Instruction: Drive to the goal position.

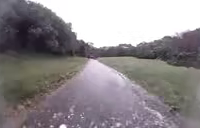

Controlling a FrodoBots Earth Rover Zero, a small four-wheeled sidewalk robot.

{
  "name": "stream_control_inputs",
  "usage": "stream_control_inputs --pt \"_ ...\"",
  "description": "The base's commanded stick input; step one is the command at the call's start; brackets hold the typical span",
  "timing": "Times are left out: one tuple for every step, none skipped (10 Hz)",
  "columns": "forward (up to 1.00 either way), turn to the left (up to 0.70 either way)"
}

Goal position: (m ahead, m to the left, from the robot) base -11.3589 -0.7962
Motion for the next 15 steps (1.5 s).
stream_control_inputs --pt "1.00 0.00" --pt "1.00 0.00" --pt "1.00 0.00" --pt "1.00 0.00" --pt "1.00 0.00" --pt "1.00 0.00" --pt "1.00 0.00" --pt "1.00 0.00" --pt "1.00 0.00" --pt "1.00 -0.04" --pt "1.00 -0.24" --pt "1.00 -0.22" --pt "1.00 -0.16" --pt "1.00 -0.10" --pt "1.00 -0.04"
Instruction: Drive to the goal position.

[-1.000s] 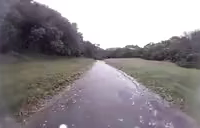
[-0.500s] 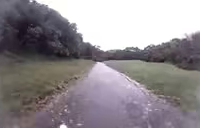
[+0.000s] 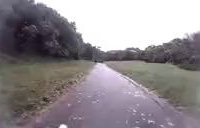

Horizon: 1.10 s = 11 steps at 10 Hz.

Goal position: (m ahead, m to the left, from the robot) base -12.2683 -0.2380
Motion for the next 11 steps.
stream_control_inputs --pt "1.00 0.00" --pt "1.00 0.00" --pt "1.00 0.00" --pt "1.00 0.00" --pt "1.00 0.00" --pt "1.00 0.00" --pt "1.00 0.00" --pt "1.00 0.00" --pt "1.00 0.00" --pt "1.00 0.00" --pt "1.00 0.00"
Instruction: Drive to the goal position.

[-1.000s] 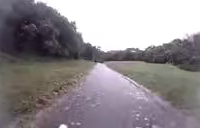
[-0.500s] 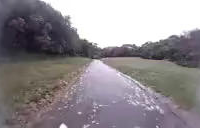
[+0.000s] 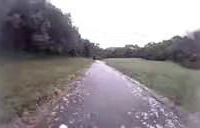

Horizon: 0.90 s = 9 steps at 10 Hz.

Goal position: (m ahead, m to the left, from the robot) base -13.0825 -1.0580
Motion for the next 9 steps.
stream_control_inputs --pt "0.85 0.00" --pt "0.49 0.00" --pt "0.13 0.00" --pt "-0.22 0.00" --pt "-0.58 0.00" --pt "-0.94 0.00" --pt "-1.00 0.00" --pt "-0.85 0.00" --pt "-0.18 0.00"
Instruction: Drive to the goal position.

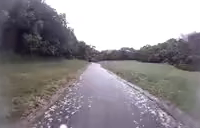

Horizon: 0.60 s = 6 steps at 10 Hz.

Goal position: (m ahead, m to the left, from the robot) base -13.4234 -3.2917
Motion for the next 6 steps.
stream_control_inputs --pt "0.00 0.00" --pt "0.00 0.00" --pt "0.00 0.00" --pt "0.00 0.00" --pt "0.00 0.00" --pt "0.00 0.00"
